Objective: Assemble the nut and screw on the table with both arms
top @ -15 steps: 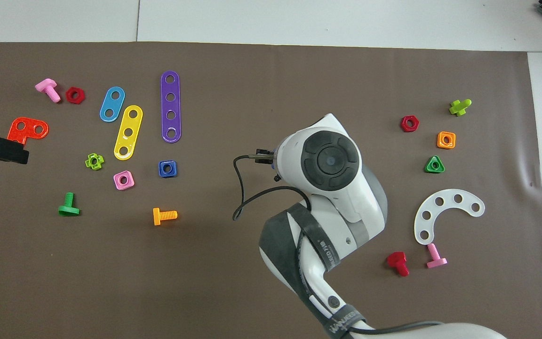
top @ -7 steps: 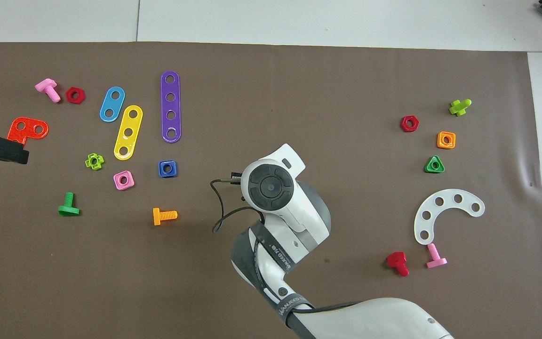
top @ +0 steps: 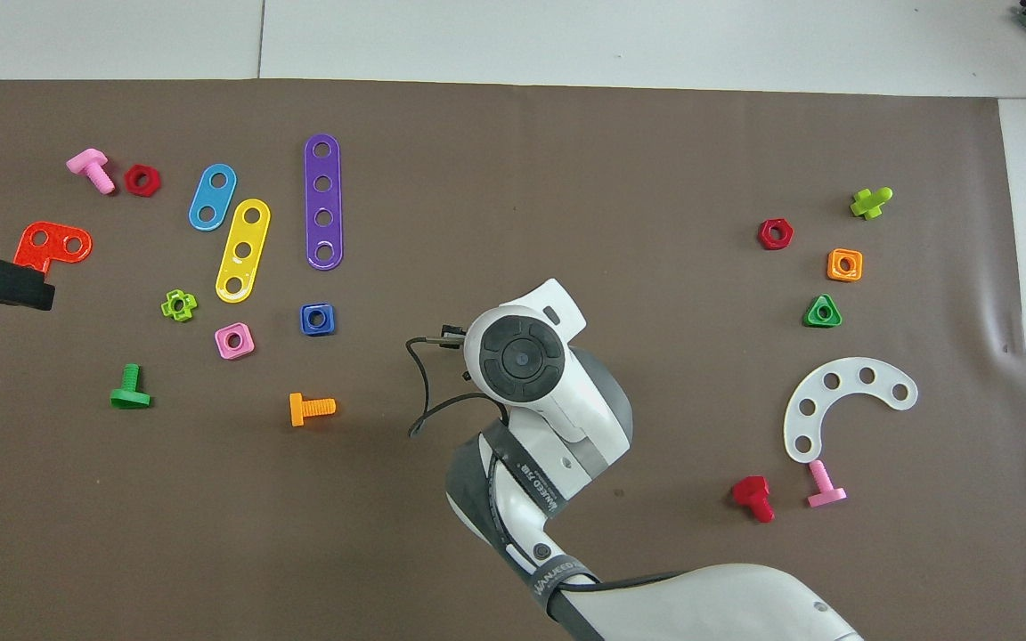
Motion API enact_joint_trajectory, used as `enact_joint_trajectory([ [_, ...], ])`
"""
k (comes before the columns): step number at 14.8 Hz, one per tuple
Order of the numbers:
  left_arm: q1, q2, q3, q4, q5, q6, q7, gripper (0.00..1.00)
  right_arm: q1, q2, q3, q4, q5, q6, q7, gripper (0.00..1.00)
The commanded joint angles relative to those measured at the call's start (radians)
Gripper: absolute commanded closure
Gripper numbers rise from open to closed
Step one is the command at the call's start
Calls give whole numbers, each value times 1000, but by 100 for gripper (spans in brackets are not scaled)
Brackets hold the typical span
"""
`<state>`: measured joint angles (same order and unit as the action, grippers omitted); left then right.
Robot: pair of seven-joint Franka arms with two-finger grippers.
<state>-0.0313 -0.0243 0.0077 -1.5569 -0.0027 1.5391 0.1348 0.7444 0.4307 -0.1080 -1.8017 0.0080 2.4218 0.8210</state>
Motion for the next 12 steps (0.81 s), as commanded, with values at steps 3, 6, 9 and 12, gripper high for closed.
enact_joint_trajectory([
  [3,1,-34,-5,-45,-2,19,5,0,-152,-203,4,-16,-17,-119,-14,0],
  [6,-5,-58,-12,-127,-2,113,2,0,-290,-291,2,-10,-16,-200,-161,0],
  [9,-19,-65,-18,-190,-2,188,-6,0,-423,-355,1,-1,-5,-315,-375,0],
  [12,-54,-60,-18,-285,-2,306,-67,0,-523,-404,-2,38,-5,-482,-524,0],
])
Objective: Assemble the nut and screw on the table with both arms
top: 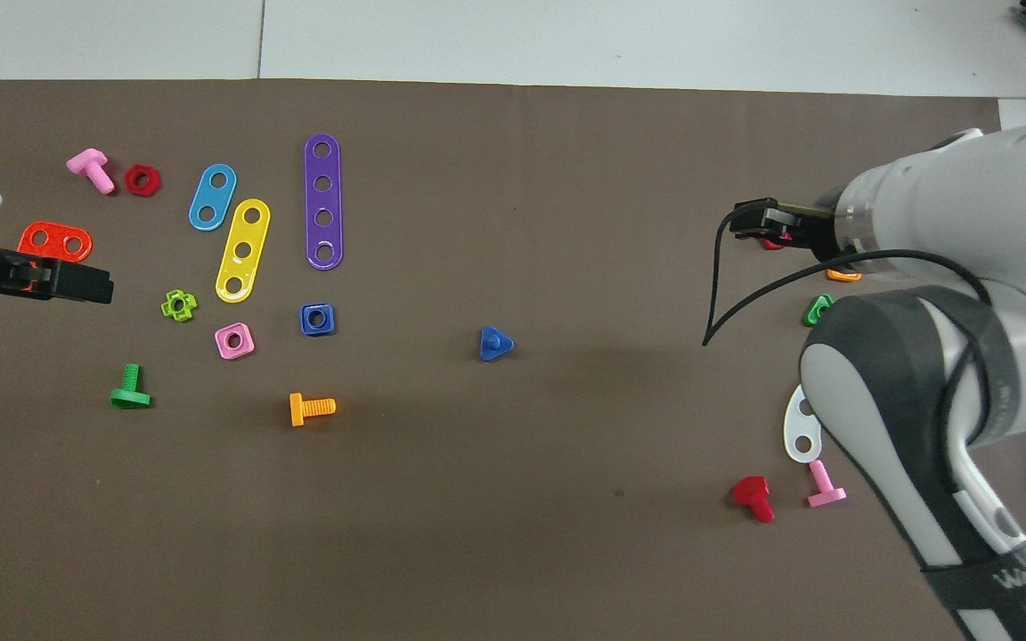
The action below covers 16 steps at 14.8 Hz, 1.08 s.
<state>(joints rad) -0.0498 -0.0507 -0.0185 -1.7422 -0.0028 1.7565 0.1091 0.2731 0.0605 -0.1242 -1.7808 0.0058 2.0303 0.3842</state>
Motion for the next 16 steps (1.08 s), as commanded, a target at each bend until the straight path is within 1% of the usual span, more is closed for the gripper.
enact_joint_trajectory([
  [1,-44,-26,8,-117,-2,110,-51,0,-77,-59,11,20,-3,-148,-137,0],
  [3,-56,-5,6,-160,-2,177,-72,0,-158,-99,11,20,-3,-247,-236,0],
  [4,-82,5,8,-183,-2,210,-91,0,-190,-109,9,18,-3,-284,-293,0],
  [5,-96,30,8,-198,-2,242,-120,0,-212,-114,9,18,-1,-318,-326,0],
  [7,-140,73,8,-226,-2,329,-187,0,-248,-120,9,18,-1,-354,-337,0],
  [9,-160,107,8,-256,-2,415,-226,0,-265,-131,9,20,-1,-380,-338,0],
  [11,-162,111,8,-295,-2,475,-238,0,-265,-155,9,29,-18,-401,-332,0],
  [12,-168,120,8,-304,-2,495,-241,0,-264,-154,9,67,-20,-436,-332,0],
  [14,-180,130,8,-341,-2,550,-269,0,-259,-134,14,185,-30,-519,-332,0],
  [15,-180,134,8,-356,-2,575,-269,0,-256,-105,18,248,-53,-559,-335,0],
  [16,-182,150,8,-356,-2,584,-270,0,-252,-79,23,286,-67,-571,-337,0],
])
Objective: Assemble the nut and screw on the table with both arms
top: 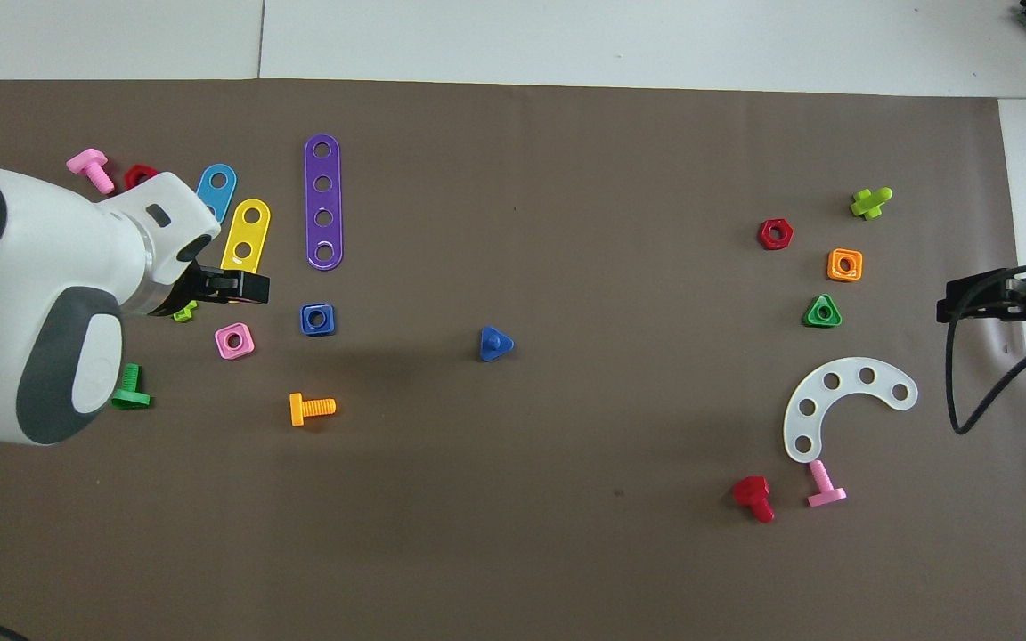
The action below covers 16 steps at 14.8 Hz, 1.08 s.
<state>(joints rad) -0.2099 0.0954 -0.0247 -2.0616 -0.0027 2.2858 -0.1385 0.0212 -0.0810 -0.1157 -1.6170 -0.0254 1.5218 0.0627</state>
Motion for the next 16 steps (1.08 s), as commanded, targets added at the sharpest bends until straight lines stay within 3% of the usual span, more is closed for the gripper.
enact_joint_trajectory([
  [1,-25,20,14,-35,-2,66,-26,0,2,66,16,123,-30,-58,-17,0],
  [3,-43,50,14,-35,-2,101,-29,0,3,47,22,77,-24,-45,-15,0],
  [10,-86,182,17,6,0,185,-91,5,20,41,22,63,-36,-26,-73,0],
  [16,-86,190,17,-8,1,189,-93,9,14,35,22,52,-16,-34,-46,0],
])
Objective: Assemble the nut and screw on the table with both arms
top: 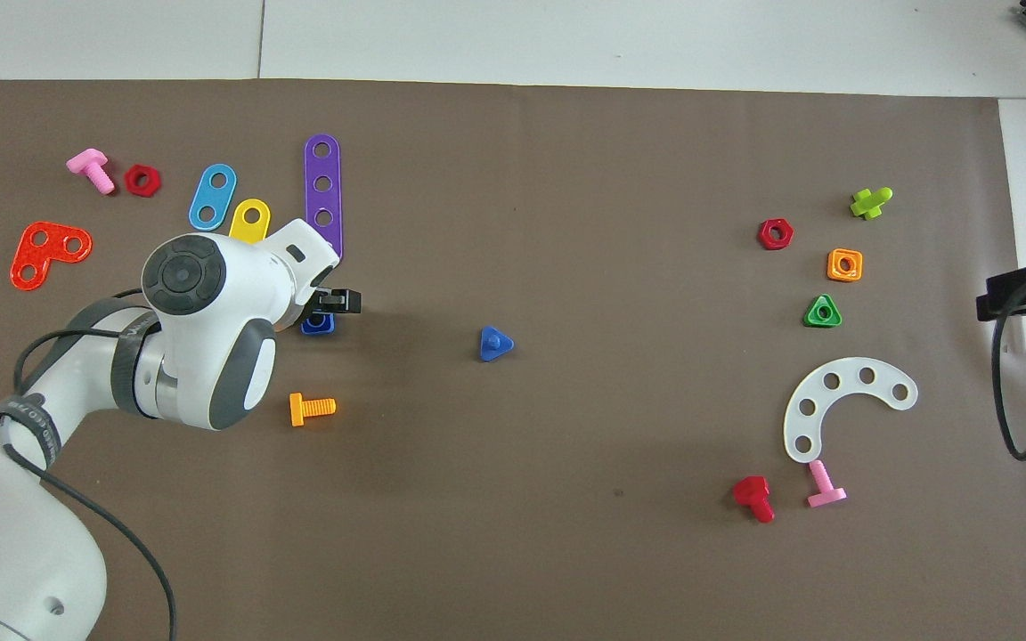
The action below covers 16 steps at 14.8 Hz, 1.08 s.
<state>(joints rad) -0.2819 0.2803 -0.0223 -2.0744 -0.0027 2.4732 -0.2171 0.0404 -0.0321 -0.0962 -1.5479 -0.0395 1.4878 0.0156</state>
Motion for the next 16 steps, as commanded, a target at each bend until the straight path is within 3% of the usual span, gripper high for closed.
enact_joint_trajectory([
  [1,-14,4,15,2,1,1,-15,9,-7,-14,3,-17,-2,0,3,0],
  [6,-16,-1,16,-9,1,-26,-22,13,-14,-15,1,-17,39,-3,9,0],
  [16,-16,-9,16,-13,1,-65,-30,33,-7,-25,0,-37,36,8,29,0],
])
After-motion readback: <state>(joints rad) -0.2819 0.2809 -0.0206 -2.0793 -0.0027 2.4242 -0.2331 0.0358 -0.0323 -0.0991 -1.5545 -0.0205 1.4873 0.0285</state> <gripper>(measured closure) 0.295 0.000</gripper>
